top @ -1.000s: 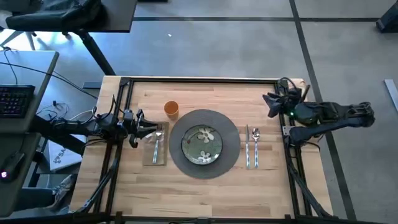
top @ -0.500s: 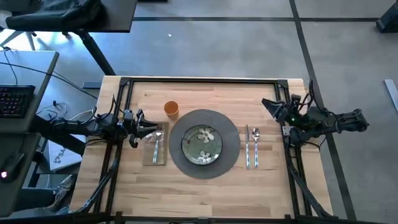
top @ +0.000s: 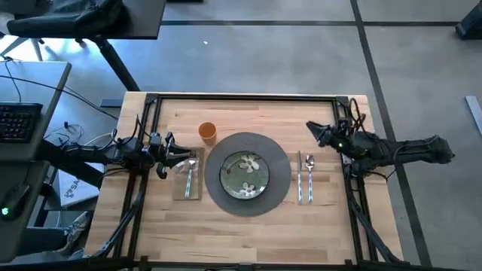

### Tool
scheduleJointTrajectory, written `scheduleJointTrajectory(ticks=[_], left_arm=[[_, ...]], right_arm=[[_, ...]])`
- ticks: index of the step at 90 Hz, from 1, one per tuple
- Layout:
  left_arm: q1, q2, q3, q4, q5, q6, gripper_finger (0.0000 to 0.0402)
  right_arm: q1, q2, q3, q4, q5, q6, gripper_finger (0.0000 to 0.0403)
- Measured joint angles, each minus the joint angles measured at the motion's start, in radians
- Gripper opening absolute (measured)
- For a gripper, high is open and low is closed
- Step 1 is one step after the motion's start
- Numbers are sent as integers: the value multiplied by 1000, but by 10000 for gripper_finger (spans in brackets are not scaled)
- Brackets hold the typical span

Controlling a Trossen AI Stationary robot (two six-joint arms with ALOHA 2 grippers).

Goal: Set table place
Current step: Return to Home Position

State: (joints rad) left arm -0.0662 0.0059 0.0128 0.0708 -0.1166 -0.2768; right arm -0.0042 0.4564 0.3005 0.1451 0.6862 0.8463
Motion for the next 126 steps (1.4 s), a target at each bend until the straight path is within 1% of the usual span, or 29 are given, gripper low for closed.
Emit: scheduleJointTrajectory(ticks=[8, 16, 23, 28, 33, 38, 43, 50, 57, 75, 84, 91, 113, 126], left_arm=[[0, 0, 0, 0, 0, 0, 111], [0, 0, 0, 0, 0, 0, 111], [0, 0, 0, 0, 0, 0, 111], [0, 0, 0, 0, 1, 0, 111], [0, 0, 0, 0, 1, 0, 111], [0, 0, 0, 1, 1, 0, 111], [0, 0, 0, 0, 1, 0, 111], [0, 0, 0, 0, 1, 0, 111], [0, 0, 0, 0, 1, 0, 111], [0, 0, 0, 1, 1, 0, 111], [0, 0, 0, 1, 1, 0, 111], [0, 0, 0, 0, 1, 0, 111], [0, 0, 0, 0, 1, 0, 111], [0, 0, 0, 0, 1, 0, 111]], right_arm=[[-87, 1, -41, 108, -98, -7, 138], [-165, 3, -72, 166, -245, 20, 138], [-213, 3, -72, 125, -414, 40, 138], [-227, 4, -64, 80, -513, 43, 138], [-226, 4, -53, 54, -565, 36, 138], [-220, 3, -37, 18, -590, 27, 138], [-209, 3, -9, -45, -598, 15, 138], [-183, 3, 34, -180, -609, -10, 138], [-155, 3, 63, -284, -602, -31, 138], [-85, 3, 69, -305, -509, -36, 138], [-50, 2, 54, -298, -450, -35, 138], [-25, 0, 35, -276, -425, -19, 138], [63, 0, -84, -21, -315, 19, 138], [118, 0, -150, 74, -253, 54, 138]])
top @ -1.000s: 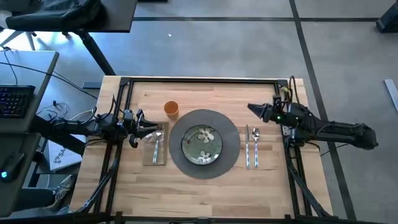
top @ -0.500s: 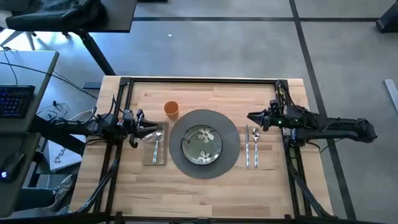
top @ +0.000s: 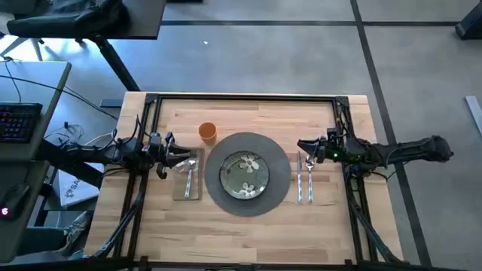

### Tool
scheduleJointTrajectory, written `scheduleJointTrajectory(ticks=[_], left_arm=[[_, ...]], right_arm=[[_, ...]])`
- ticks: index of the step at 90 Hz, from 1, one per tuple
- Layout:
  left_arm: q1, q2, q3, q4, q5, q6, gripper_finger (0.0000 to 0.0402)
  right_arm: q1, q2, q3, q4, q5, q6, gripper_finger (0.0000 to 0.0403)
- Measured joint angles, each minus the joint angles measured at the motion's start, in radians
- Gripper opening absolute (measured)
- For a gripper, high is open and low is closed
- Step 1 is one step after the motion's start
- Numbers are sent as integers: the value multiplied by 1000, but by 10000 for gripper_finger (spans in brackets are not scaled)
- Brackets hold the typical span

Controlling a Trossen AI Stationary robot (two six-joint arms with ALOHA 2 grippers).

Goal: Set table place
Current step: Return to Home Position

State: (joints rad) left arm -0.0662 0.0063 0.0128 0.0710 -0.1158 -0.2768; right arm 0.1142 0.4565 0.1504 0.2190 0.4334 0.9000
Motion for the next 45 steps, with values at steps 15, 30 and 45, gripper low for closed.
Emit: scheduleJointTrajectory(ticks=[15, 30, 45], left_arm=[[0, 0, 0, 0, 0, 0, 111], [0, 0, 0, 0, 0, 0, 111], [0, 0, 0, 0, 0, 0, 111]], right_arm=[[58, 0, -23, 41, 78, 11, 138], [107, 0, -23, 42, 145, 12, 138], [131, 0, -23, 42, 229, 8, 138]])
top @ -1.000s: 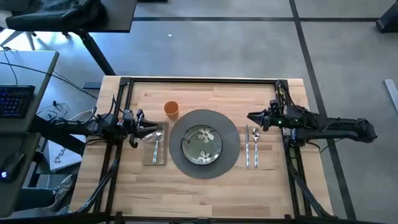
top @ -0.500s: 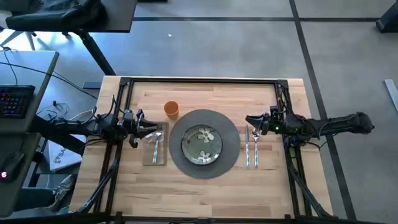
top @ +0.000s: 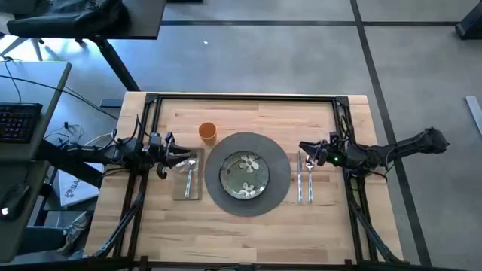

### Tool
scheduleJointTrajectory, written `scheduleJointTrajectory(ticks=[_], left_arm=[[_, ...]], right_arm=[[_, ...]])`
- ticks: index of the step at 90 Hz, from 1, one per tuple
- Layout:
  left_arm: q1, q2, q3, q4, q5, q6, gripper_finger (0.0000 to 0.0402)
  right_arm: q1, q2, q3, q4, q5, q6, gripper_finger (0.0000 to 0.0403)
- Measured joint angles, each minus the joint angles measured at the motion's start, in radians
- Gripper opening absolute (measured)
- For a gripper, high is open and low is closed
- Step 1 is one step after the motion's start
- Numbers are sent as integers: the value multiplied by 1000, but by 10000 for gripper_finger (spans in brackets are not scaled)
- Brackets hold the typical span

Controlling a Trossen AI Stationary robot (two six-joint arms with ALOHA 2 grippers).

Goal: Set table place
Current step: Return to Home Position

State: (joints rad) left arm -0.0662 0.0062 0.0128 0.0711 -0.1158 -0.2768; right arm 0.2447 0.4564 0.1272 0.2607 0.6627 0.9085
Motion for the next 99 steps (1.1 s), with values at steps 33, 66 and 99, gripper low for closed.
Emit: scheduleJointTrajectory(ticks=[33, 66, 99], left_arm=[[0, 0, 0, 0, 0, 0, 111], [0, 0, 0, 0, -2, 0, 111], [0, 0, 0, 0, -2, 0, 111]], right_arm=[[-48, 0, -114, 212, -55, 5, 138], [-101, 1, -111, -83, -387, 146, 138], [-101, 0, -111, -100, -410, 52, 138]])
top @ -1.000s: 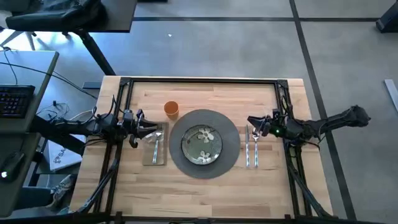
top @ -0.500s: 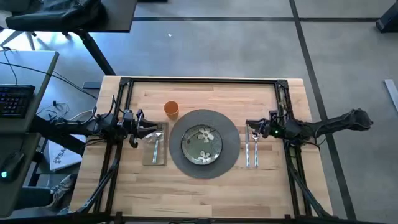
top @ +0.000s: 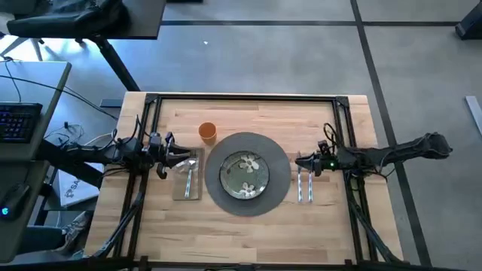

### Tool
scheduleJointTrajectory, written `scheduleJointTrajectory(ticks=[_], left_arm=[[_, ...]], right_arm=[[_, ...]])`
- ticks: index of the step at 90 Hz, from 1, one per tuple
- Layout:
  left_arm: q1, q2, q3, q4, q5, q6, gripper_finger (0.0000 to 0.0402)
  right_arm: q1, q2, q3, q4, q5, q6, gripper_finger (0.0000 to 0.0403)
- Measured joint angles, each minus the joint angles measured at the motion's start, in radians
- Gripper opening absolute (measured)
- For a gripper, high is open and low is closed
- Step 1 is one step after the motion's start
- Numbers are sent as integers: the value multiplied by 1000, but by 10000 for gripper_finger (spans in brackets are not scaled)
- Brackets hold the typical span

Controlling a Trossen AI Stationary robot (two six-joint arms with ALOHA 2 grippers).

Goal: Set table place
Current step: Return to Home Position

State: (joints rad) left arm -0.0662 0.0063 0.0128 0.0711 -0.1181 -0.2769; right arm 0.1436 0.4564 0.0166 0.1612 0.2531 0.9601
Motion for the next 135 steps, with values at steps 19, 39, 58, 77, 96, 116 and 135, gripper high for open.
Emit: scheduleJointTrajectory(ticks=[19, 39, 58, 77, 96, 116, 135], left_arm=[[0, 0, 0, 0, 0, 0, 111], [0, 0, 0, 0, 0, 0, 111], [0, 0, 0, 0, 0, 0, 111], [0, 0, 0, 0, 0, 0, 111], [0, 0, 0, 0, 0, 0, 111], [0, 0, 0, 0, 0, 0, 111], [0, 0, 0, 0, 0, 0, 111]], right_arm=[[0, 0, 0, 5, 31, -148, 138], [0, -1, 16, 141, 181, -542, 138], [-43, -1, 118, -153, 240, -580, 138], [-98, 0, 319, -635, 260, -731, 138], [-113, -23, 361, -667, 194, -684, 138], [-113, -26, 355, -610, 129, -554, 138], [-109, -26, 225, -373, 84, -456, 138]])
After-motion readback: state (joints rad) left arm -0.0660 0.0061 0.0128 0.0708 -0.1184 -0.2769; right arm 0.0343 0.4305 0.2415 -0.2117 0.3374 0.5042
